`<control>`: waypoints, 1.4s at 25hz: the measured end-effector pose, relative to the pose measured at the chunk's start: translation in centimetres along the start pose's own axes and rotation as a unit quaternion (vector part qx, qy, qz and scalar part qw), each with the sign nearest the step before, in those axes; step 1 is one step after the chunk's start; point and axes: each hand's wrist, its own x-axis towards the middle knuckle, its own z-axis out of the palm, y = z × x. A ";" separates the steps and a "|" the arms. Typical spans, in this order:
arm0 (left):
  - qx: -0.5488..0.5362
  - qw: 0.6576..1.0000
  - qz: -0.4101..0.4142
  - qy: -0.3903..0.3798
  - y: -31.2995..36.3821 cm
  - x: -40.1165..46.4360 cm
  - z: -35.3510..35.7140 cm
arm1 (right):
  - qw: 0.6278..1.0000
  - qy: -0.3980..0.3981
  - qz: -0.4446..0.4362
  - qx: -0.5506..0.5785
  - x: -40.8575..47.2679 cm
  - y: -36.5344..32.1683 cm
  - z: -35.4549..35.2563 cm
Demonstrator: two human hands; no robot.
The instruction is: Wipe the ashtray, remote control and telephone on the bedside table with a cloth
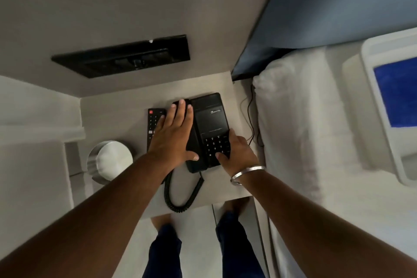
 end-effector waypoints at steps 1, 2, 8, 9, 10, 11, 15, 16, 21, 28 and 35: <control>-0.005 1.000 0.009 0.002 0.0 0.2 0.0 | 1.000 0.010 0.002 -0.006 -0.4 0.2 0.7; -0.006 1.000 0.019 0.003 0.2 0.5 -0.1 | 1.000 0.024 0.010 -0.006 -0.8 0.3 1.2; -0.008 0.999 0.037 -0.005 0.9 1.1 -0.4 | 0.998 0.056 0.038 0.003 -0.7 0.7 1.4; -0.009 0.999 0.039 -0.010 0.7 1.0 -0.5 | 0.998 0.049 0.043 0.003 -0.7 0.6 1.4; -0.010 0.999 0.044 -0.016 0.5 1.0 -0.7 | 0.998 0.047 0.053 0.006 -0.8 0.4 1.5; -0.013 0.998 0.052 -0.024 0.3 0.9 -0.8 | 0.996 0.061 0.058 0.005 -1.2 0.1 1.7; -0.075 0.995 0.052 0.034 -3.1 1.1 -2.0 | 0.960 0.222 -0.160 -0.060 -3.6 -3.0 3.5; -0.073 0.995 0.037 0.063 -5.0 1.1 -2.2 | 0.949 0.199 -0.233 -0.074 -4.0 -4.2 4.7; 0.055 0.997 0.045 -0.029 -12.4 0.6 -0.7 | 0.905 -0.059 -0.300 -0.295 -3.8 -8.2 12.4; 0.045 0.999 0.011 -0.002 -12.5 0.1 0.1 | 0.820 -0.063 -0.359 -0.442 -0.9 -7.0 11.8; 0.029 0.999 -0.008 0.017 -11.8 0.1 0.8 | 0.811 -0.073 -0.361 -0.455 -0.6 -6.5 11.1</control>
